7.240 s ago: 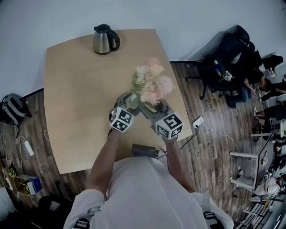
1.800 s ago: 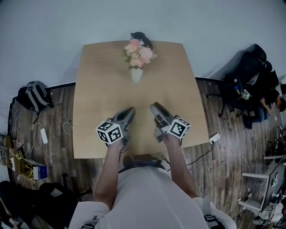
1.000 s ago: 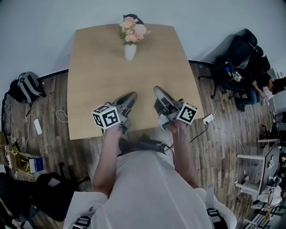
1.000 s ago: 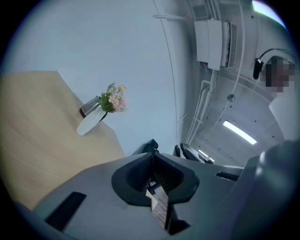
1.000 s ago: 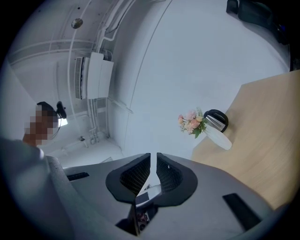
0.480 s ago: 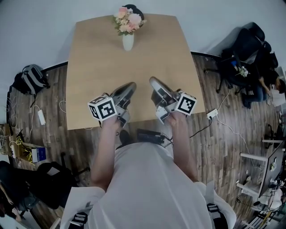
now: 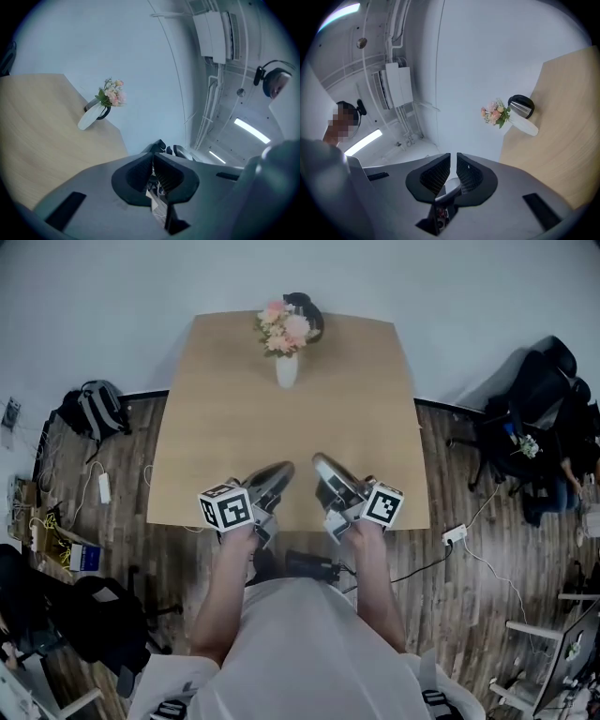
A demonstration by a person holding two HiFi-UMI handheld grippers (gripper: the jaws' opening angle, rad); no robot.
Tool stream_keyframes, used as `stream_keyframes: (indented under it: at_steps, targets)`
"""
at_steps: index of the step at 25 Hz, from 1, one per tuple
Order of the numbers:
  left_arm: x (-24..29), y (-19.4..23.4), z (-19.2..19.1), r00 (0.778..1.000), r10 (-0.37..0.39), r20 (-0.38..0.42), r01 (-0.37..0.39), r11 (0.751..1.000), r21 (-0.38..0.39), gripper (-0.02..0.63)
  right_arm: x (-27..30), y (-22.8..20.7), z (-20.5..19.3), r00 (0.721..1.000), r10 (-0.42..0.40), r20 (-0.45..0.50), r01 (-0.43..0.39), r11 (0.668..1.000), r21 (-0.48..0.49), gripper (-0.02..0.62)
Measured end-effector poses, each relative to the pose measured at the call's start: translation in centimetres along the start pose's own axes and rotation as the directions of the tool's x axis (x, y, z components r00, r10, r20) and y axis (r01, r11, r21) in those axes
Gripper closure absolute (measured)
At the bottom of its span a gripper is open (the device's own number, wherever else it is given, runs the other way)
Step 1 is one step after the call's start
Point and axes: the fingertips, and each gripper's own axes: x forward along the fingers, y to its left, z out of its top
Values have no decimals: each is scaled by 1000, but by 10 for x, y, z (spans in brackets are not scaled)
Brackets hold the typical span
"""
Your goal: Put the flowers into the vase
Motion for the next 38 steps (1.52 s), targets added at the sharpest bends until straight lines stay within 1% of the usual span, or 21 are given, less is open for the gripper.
stream_keyframes:
  at_steps: [5, 11, 22, 26, 29, 34, 38]
  targets:
    - [-7, -7, -6, 999, 37, 24, -36, 999, -5, 589, -3, -2, -9, 999, 34, -38, -32, 998, 53, 545]
    - [-14, -14, -6, 997, 57, 59, -57, 998, -7, 589, -1, 7, -19, 994, 72, -78, -67, 996, 59, 545]
    - [-4, -29, -10, 998, 13, 63, -12, 1000, -19, 589, -10, 15, -11, 995, 66, -76, -65, 998, 14, 552]
    - [-1, -37, -7, 997, -34, 70, 36, 999, -35, 589, -10, 21, -10, 994, 69, -80, -69, 998, -1, 554]
    - [2, -43, -8, 996, -68, 64, 70, 997, -33, 589, -10, 24, -7, 994, 73, -79, -74, 997, -10, 554]
    - [1, -41, -5, 995, -70, 67, 72, 997, -33, 589, -5, 27, -8, 993, 82, -87, -84, 996, -16, 554]
    - [1, -38, -3, 995, -73, 72, 77, 996, -47, 589, 0, 27, -11, 992, 83, -100, -85, 996, -15, 554]
